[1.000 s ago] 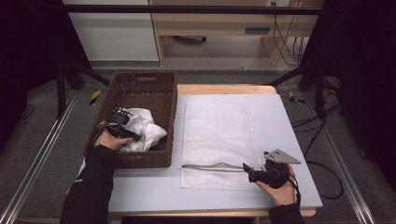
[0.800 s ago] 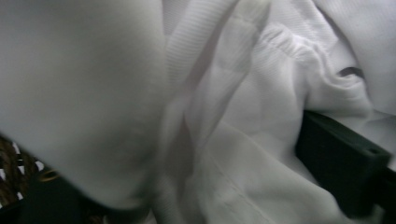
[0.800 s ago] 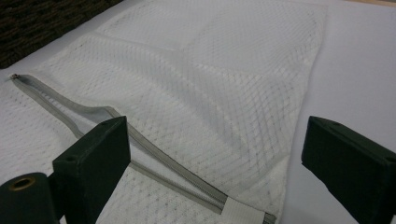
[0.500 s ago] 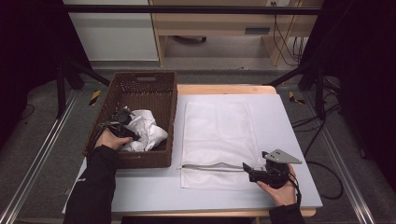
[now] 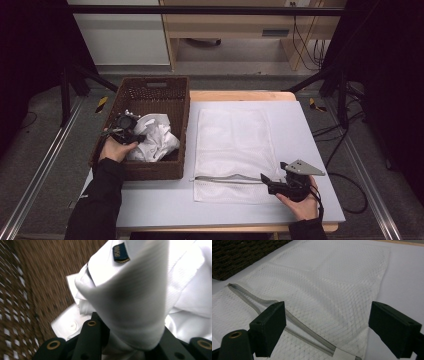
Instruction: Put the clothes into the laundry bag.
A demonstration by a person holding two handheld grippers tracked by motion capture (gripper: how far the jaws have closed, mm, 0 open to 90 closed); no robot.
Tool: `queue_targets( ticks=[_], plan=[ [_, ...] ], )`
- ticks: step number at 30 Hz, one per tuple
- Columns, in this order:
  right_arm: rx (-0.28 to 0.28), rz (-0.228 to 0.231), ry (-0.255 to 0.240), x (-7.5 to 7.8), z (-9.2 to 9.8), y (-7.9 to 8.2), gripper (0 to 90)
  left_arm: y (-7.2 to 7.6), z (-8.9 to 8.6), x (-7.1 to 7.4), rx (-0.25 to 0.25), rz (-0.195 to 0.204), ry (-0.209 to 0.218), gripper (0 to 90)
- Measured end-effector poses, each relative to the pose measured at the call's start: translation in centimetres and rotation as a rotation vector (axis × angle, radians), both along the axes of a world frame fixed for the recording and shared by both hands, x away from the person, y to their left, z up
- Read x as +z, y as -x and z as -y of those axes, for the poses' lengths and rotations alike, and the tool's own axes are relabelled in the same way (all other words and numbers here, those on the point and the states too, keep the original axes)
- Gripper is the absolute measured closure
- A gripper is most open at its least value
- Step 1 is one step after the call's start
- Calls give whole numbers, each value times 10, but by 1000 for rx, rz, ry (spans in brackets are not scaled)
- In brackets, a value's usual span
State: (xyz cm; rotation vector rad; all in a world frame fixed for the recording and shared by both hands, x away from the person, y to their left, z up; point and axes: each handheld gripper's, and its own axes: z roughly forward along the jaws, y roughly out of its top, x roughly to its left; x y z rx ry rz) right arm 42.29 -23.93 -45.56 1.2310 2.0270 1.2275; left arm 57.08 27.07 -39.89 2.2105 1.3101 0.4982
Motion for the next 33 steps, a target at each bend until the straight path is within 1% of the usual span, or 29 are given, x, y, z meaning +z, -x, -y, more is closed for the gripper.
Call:
queue_targets(
  ticks=[4,6,7,8,9,11,12,13,16,17,19,20,23,26,28,31,32,33],
  plan=[
    [0,0,3,0,0,0,147,4,-7,12,29,108,46,751],
    [-1,2,1,-1,0,0,147,7,-9,18,39,156,56,753],
    [-2,3,0,-1,0,0,147,8,-10,20,49,174,67,753],
    [-2,4,-2,-1,0,0,147,8,-11,23,59,183,74,753],
    [-1,5,-3,0,0,0,147,9,-12,26,74,203,86,754],
    [-1,7,-9,0,0,0,148,11,-14,33,89,239,106,754],
    [-1,8,-8,0,1,0,147,13,-14,37,92,257,104,754],
    [-2,8,-10,0,0,0,147,15,-15,41,97,280,113,754],
    [-4,10,-5,0,1,1,148,24,-18,54,118,341,196,755],
    [-7,11,-8,0,1,1,148,27,-20,58,124,355,230,755],
    [-2,18,-10,1,1,1,152,34,-25,69,134,384,280,755],
    [-2,18,-10,1,1,1,152,34,-25,69,134,384,280,755],
    [-1,18,-11,2,1,1,152,44,-31,79,153,416,353,756],
    [-3,14,-10,1,0,1,153,54,-37,87,169,459,414,756],
    [-4,15,-10,1,0,1,154,60,-41,92,173,482,442,756],
    [0,15,-12,2,-1,1,156,70,-45,100,176,527,467,756],
    [0,15,-12,2,-1,1,156,73,-46,105,176,551,485,756],
    [0,15,-12,2,-2,1,155,76,-47,107,174,565,495,756]
  ],
)
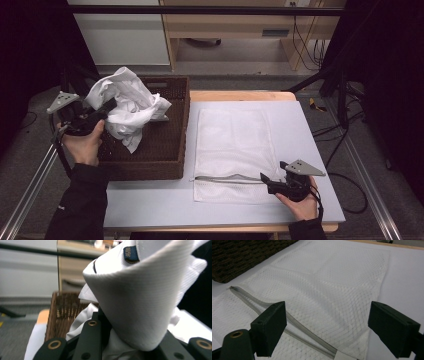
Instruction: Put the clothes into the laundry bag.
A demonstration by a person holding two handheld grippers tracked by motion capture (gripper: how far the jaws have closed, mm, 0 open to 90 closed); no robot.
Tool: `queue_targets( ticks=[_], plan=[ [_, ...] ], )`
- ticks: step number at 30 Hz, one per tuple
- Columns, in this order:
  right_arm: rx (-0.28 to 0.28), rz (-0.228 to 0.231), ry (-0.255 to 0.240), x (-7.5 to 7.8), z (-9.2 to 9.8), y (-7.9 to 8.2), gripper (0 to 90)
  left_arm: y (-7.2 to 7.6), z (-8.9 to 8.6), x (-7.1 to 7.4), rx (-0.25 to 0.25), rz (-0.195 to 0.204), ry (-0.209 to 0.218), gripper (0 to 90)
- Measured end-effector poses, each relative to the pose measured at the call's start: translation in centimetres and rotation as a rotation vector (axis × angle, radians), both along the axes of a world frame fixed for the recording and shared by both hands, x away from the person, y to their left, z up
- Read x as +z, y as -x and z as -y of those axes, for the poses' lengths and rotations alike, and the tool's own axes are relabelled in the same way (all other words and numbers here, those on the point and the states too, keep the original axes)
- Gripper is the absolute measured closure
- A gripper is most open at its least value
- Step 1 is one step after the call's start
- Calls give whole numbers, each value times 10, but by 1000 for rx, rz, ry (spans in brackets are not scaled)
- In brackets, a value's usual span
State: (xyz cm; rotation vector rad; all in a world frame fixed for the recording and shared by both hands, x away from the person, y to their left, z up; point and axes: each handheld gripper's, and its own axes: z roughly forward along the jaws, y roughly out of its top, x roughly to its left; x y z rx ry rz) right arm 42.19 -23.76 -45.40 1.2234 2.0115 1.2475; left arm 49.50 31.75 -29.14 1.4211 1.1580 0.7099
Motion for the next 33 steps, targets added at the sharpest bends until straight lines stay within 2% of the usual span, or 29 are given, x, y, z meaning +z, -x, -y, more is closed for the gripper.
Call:
queue_targets(
  ticks=[6,12,17,24,33],
  plan=[
    [-2,2,-3,0,1,0,159,19,-2,26,6,115,64,757],
    [0,0,-1,0,0,0,161,30,2,49,7,191,123,757],
    [-1,5,-3,0,0,0,162,31,5,63,17,223,159,757],
    [-5,14,-7,2,2,1,162,37,12,75,14,261,157,756],
    [-8,16,-5,2,3,1,160,50,19,92,-1,310,178,756]
  ],
)
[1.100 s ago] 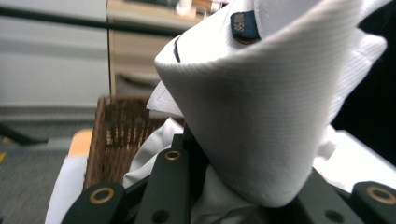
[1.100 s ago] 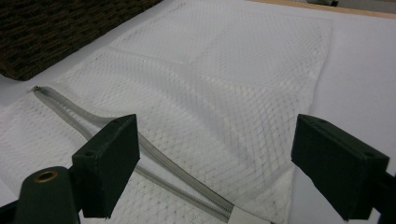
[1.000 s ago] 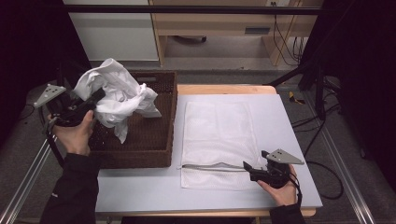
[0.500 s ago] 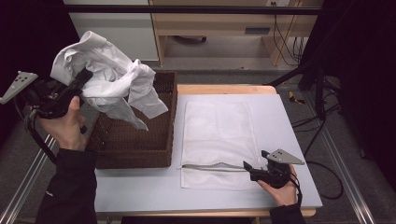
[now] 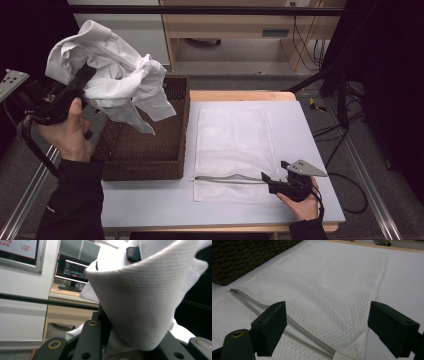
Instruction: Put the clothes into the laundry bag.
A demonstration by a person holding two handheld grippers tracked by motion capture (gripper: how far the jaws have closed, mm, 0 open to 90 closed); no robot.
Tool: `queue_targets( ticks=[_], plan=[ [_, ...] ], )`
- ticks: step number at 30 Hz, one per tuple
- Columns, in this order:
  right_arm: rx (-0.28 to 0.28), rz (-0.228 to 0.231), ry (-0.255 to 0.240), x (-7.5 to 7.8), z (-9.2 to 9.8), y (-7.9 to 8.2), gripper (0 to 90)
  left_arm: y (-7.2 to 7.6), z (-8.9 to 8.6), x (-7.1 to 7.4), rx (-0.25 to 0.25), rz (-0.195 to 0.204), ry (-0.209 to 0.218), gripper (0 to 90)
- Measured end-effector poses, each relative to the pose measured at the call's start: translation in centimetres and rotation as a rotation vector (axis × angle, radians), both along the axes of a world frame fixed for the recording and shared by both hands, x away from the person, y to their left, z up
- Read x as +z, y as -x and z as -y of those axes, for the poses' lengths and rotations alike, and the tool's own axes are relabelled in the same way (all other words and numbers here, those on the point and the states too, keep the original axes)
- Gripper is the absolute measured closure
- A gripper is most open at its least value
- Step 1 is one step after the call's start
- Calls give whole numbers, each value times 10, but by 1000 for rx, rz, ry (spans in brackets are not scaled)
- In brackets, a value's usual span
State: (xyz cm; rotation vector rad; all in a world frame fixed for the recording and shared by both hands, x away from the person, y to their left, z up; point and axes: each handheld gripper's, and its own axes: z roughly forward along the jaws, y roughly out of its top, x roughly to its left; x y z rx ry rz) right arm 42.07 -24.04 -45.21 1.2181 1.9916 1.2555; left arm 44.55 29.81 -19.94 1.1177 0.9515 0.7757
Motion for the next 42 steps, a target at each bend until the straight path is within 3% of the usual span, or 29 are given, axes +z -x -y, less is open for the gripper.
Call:
queue_targets(
  ticks=[8,19,31,42],
  plan=[
    [-10,14,-6,2,2,1,153,13,21,16,-60,33,-6,756],
    [-15,24,-10,4,3,2,151,18,64,34,-144,52,-12,755],
    [-22,34,-26,8,7,4,148,9,120,33,-226,42,-57,754],
    [-32,41,-35,9,12,4,150,-3,174,19,-304,16,-99,754]
  ],
)
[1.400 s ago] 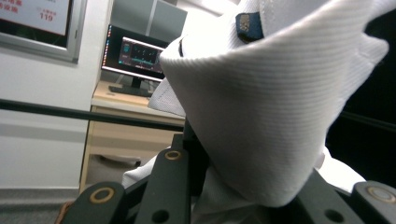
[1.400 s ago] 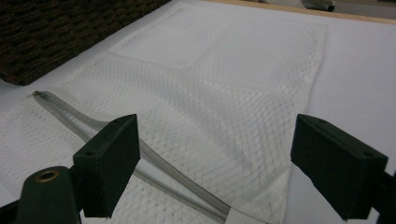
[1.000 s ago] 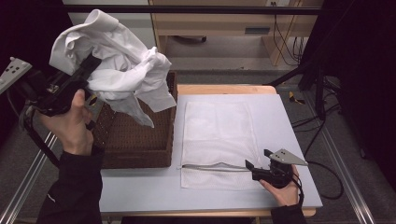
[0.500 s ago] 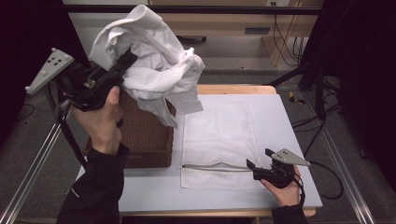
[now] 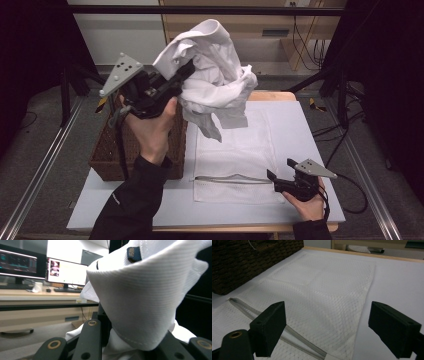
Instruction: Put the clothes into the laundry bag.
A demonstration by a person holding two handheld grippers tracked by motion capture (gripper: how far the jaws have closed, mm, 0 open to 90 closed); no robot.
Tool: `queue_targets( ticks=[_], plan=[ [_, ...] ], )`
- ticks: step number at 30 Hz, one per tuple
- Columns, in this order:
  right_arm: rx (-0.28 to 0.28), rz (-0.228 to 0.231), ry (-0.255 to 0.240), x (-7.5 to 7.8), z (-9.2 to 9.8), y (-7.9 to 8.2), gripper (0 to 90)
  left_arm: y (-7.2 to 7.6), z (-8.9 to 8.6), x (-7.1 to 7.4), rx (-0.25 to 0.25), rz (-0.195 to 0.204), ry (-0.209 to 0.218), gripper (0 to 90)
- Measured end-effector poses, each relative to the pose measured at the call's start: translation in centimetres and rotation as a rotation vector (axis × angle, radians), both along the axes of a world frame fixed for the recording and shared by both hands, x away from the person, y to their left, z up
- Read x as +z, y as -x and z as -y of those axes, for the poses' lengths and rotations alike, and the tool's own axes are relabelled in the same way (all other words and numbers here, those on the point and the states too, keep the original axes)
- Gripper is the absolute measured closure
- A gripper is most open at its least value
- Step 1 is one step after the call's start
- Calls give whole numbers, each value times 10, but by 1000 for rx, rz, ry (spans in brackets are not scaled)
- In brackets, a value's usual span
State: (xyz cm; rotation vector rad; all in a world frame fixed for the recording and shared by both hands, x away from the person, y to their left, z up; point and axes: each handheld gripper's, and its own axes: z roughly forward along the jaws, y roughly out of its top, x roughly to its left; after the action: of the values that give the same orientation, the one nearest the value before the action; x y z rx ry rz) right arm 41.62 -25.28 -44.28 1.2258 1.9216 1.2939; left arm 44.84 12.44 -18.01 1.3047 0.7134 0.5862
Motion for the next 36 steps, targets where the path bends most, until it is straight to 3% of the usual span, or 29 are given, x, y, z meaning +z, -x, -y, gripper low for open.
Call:
queue_targets(
  ticks=[6,15,22,26,36],
  plan=[
    [-12,0,-1,-1,4,0,151,-6,29,-12,-34,-17,-52,753],
    [-18,2,-2,0,10,0,156,-23,72,-48,-82,-74,-125,752],
    [-12,-2,-9,-1,11,0,168,-41,101,-87,-67,-134,-212,752],
    [-10,-3,-10,-1,11,0,176,-52,109,-111,-76,-187,-241,750],
    [-5,-13,-18,-2,13,0,220,-72,123,-178,-61,-330,-371,745]
  ],
)
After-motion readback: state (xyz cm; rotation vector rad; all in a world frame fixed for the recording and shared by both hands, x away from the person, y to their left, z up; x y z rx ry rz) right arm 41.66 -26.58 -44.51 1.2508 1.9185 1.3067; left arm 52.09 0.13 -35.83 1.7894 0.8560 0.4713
